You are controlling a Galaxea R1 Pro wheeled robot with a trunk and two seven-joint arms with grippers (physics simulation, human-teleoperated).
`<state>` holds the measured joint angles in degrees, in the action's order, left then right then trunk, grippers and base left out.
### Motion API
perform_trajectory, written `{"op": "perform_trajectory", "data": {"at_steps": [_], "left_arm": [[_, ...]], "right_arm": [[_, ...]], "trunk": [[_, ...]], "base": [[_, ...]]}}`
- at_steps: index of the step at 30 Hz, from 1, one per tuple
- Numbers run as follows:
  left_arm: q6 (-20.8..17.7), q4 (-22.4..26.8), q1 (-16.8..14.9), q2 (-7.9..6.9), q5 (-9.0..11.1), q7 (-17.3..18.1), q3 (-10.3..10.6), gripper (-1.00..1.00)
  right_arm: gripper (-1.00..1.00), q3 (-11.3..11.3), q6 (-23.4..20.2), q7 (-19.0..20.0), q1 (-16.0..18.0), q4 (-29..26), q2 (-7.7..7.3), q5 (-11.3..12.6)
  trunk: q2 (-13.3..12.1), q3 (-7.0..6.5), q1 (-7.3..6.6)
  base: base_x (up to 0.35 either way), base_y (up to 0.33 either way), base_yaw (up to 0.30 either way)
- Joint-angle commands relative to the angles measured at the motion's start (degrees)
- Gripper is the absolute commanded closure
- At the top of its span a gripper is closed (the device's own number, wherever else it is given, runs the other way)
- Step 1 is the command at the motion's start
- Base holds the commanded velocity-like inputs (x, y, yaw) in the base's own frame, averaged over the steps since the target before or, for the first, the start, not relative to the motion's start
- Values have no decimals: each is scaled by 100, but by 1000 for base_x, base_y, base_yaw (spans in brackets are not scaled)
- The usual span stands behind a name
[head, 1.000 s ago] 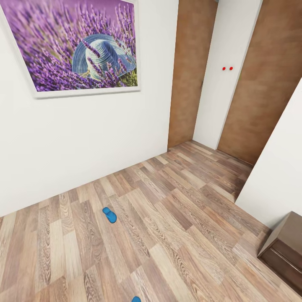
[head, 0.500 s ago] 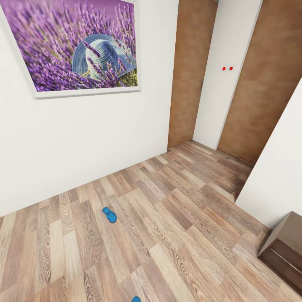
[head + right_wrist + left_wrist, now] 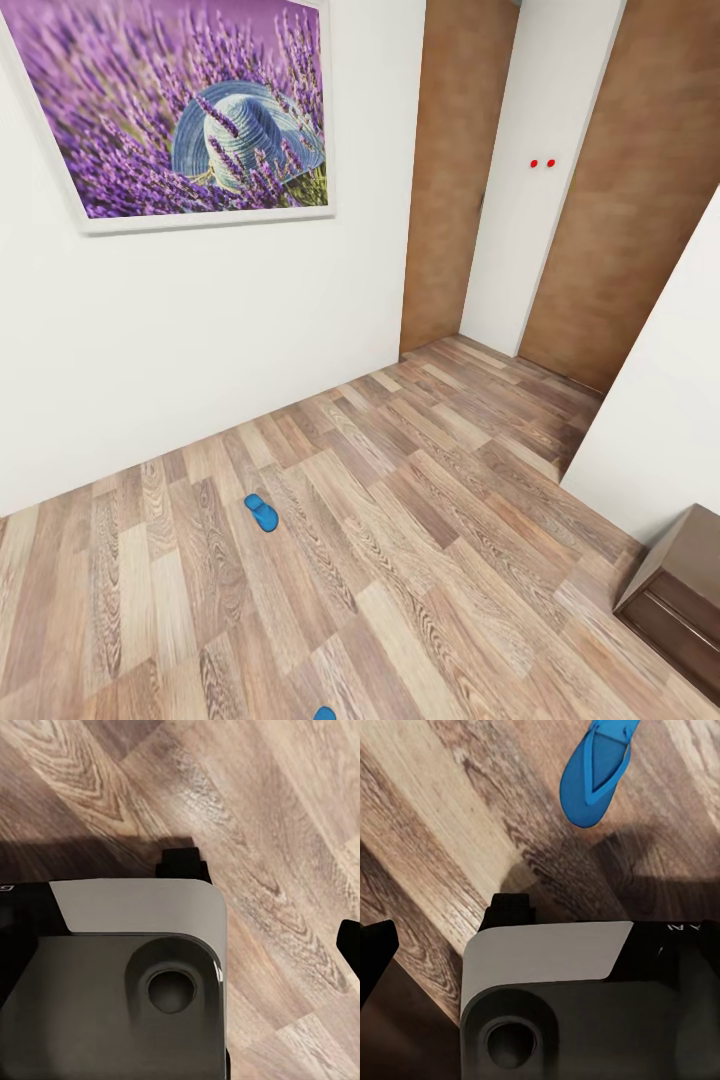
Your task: In the bedroom, move the book from the bed onto either nightstand, and place the two sandals side by side next to the bed.
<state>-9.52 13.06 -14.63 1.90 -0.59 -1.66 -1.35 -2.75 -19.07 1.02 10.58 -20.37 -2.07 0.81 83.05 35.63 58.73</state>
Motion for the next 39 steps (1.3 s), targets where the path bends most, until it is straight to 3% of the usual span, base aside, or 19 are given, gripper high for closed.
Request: {"op": "perform_trajectory", "data": {"at_steps": [1, 17, 18, 23, 28, 33, 39], "left_arm": [[-33, 13, -9, 3, 1, -13, -5, -100], [-132, 477, -487, 18, 17, 3, 100, -100], [-132, 795, -1241, 18, 17, 3, 100, -100], [-113, 845, -1604, 59, 4, 51, 183, -100], [-88, 858, -1755, 73, -2, 72, 408, -100], [-75, 864, -1830, 83, 2, 52, 811, -100], [-65, 911, -1901, 85, 13, 37, 1004, -100]], "right_arm": [[-100, -28, -34, 11, -1, -15, 3, 6], [-100, -89, -225, 7, 459, -535, -209, -9], [-100, -89, -225, 7, 1026, -1410, -209, -9], [-100, -207, -474, 22, 1086, -2024, -301, -1], [-100, -388, -831, 37, 1093, -2503, -307, 0], [-100, -470, -1017, 40, 1094, -2886, -293, -4], [-100, -533, -1081, 52, 1092, -3116, -292, 0]], "trunk": [[2, 5, 0], [2, 5, 0], [2, 5, 0], [2, 5, 0], [2, 5, 0], [2, 5, 0], [2, 5, 0]], "base": [[0, 0, 0], [0, 0, 0], [0, 0, 0], [0, 0, 0], [0, 0, 0], [0, 0, 0], [0, 0, 0]]}}
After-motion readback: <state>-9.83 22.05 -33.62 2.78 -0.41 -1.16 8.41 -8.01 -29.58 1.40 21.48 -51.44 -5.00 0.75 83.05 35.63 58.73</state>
